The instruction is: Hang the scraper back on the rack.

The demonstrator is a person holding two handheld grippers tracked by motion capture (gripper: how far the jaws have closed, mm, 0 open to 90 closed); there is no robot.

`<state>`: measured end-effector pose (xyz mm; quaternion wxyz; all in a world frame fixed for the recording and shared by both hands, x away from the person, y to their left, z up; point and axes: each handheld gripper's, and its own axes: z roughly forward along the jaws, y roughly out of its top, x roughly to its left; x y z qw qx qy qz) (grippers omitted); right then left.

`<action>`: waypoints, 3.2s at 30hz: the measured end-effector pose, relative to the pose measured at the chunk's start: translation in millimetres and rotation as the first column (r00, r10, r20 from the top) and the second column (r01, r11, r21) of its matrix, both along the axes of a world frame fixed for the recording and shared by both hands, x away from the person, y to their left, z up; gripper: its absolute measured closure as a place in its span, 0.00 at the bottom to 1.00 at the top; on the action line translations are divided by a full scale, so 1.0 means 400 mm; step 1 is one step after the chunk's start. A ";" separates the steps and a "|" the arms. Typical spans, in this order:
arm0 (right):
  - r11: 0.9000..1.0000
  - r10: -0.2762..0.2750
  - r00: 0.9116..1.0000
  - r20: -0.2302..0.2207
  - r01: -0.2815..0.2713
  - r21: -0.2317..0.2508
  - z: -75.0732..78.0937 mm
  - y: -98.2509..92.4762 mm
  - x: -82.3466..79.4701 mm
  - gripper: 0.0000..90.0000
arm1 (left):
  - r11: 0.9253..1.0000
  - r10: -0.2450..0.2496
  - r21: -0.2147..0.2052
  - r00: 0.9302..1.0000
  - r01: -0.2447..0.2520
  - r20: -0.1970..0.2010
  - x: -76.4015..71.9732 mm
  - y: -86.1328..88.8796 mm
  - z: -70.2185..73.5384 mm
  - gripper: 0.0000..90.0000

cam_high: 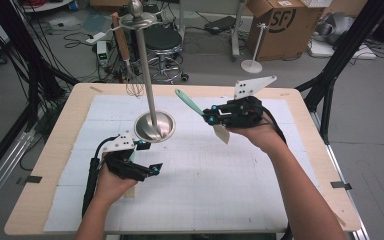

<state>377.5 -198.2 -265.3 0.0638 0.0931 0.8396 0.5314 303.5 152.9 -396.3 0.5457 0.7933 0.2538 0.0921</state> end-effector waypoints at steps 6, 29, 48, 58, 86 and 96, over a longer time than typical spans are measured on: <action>1.000 0.024 1.000 0.007 -0.024 0.018 0.037 0.031 0.025 0.89 | 1.000 -0.005 0.002 1.000 0.005 0.003 -0.002 -0.002 0.001 0.15; 0.996 -0.003 0.998 0.057 -0.002 0.088 0.139 0.059 0.109 0.89 | 1.000 -0.006 -0.006 1.000 0.006 -0.002 0.000 -0.001 -0.001 0.15; 0.995 -0.068 0.995 0.072 0.063 0.076 0.216 0.085 0.169 0.90 | 1.000 -0.002 -0.005 1.000 0.002 0.002 0.001 0.001 -0.002 0.15; 0.993 -0.091 0.993 0.069 0.085 0.086 0.222 0.079 0.179 0.95 | 1.000 -0.008 -0.003 1.000 0.008 -0.001 0.000 0.002 -0.002 0.15; 0.988 0.033 0.998 0.050 -0.040 0.147 0.234 0.115 0.146 0.95 | 1.000 -0.004 -0.002 1.000 0.004 -0.006 0.002 0.001 -0.005 0.15; 0.985 0.075 0.996 0.038 -0.080 0.152 0.240 0.159 0.143 0.95 | 1.000 -0.005 -0.002 1.000 0.005 -0.003 0.001 0.001 -0.003 0.15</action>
